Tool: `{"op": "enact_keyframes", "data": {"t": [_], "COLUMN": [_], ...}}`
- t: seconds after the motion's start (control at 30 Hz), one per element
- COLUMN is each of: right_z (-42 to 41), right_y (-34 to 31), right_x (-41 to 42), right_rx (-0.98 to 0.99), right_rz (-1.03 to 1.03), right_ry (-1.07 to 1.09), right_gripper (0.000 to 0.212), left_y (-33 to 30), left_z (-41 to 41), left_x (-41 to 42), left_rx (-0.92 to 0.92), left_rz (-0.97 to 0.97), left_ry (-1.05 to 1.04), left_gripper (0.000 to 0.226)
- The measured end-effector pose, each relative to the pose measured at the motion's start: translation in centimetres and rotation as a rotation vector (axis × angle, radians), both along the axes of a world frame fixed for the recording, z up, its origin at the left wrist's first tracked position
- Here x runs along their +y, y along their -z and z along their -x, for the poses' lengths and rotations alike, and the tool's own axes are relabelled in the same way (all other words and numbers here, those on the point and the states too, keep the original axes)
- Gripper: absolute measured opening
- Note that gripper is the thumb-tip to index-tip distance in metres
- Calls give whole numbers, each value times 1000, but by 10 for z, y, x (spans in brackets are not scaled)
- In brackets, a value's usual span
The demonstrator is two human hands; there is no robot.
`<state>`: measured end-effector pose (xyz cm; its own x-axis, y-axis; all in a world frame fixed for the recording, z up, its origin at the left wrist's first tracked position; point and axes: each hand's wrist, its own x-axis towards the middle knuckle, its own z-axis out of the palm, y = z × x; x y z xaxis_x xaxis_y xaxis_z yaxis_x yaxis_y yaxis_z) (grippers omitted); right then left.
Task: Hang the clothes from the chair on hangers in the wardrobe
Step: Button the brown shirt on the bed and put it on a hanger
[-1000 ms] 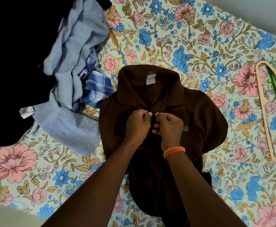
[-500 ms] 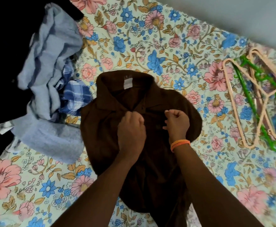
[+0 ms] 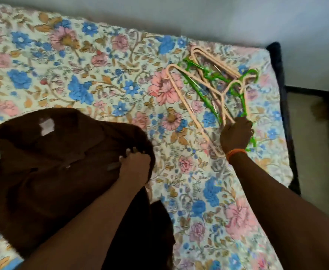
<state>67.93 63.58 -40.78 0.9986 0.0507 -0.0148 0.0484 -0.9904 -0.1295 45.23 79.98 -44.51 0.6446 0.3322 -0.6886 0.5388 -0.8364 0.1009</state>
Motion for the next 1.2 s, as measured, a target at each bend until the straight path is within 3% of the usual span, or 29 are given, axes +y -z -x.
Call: {"op": "enact_keyframes", "data": {"t": [0.13, 0.33, 0.53, 0.67, 0.73, 0.97, 1.1, 1.2], "right_z": [-38, -66, -82, -99, -103, -88, -57, -17], "right_y": [3, 21, 9, -17, -25, -44, -58, -63], "right_x": [-28, -44, -64, -76, -76, -67, -50, -32], "right_rx": [80, 162, 23, 25, 41, -113, -175, -121], "right_rz": [61, 119, -302, -517, -670, -716, -791, -908], "right_ry": [153, 168, 208, 249, 334, 323, 267, 320], "right_gripper": [42, 49, 13, 19, 11, 30, 18, 21], "left_y": [4, 5, -2, -6, -7, -7, -10, -14], "left_z": [-10, -18, -21, -21, -21, -16, -9, 2], "left_x": [9, -2, -6, -6, -5, -2, 3, 9], "left_rx": [71, 126, 146, 150, 147, 154, 153, 76], "left_rz": [47, 3, -14, -6, -4, 43, 86, 134], "left_ry": [47, 56, 77, 84, 86, 88, 81, 26], "left_gripper": [43, 45, 46, 45, 46, 47, 53, 59]}}
